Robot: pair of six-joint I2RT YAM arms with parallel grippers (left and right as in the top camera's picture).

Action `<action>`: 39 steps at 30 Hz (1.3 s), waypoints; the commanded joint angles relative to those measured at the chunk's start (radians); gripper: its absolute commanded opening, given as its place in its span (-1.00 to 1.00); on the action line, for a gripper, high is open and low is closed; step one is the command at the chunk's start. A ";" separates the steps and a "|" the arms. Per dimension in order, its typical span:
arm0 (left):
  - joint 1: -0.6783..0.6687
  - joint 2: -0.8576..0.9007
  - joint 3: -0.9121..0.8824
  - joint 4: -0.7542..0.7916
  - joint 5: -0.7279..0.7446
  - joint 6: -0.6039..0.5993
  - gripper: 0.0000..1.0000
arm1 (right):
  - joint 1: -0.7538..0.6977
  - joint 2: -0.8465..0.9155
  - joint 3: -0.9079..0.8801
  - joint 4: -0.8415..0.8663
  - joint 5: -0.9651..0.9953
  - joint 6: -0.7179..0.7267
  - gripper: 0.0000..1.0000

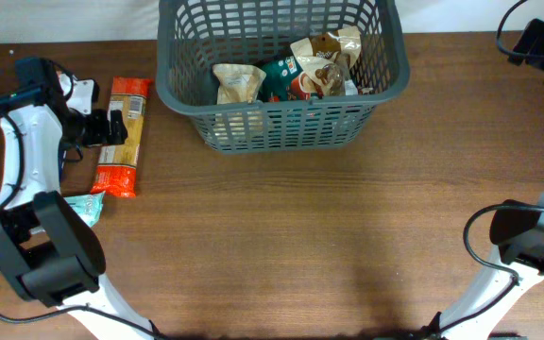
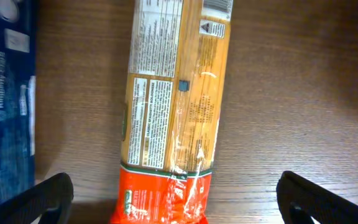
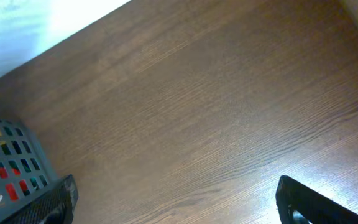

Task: Pack container
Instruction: 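Lower the left gripper onto the pasta packet and grasp it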

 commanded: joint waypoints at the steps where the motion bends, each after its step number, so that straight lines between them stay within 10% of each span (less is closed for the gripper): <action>1: -0.001 0.027 0.014 -0.002 0.001 0.013 0.99 | -0.001 -0.013 0.003 0.000 0.009 0.007 0.98; 10: -0.055 0.042 0.014 -0.001 -0.244 0.013 0.99 | -0.001 -0.013 0.003 0.000 0.009 0.008 0.98; 39: -0.108 0.173 0.014 0.061 -0.246 0.013 0.99 | -0.001 -0.013 0.003 0.000 0.009 0.008 0.98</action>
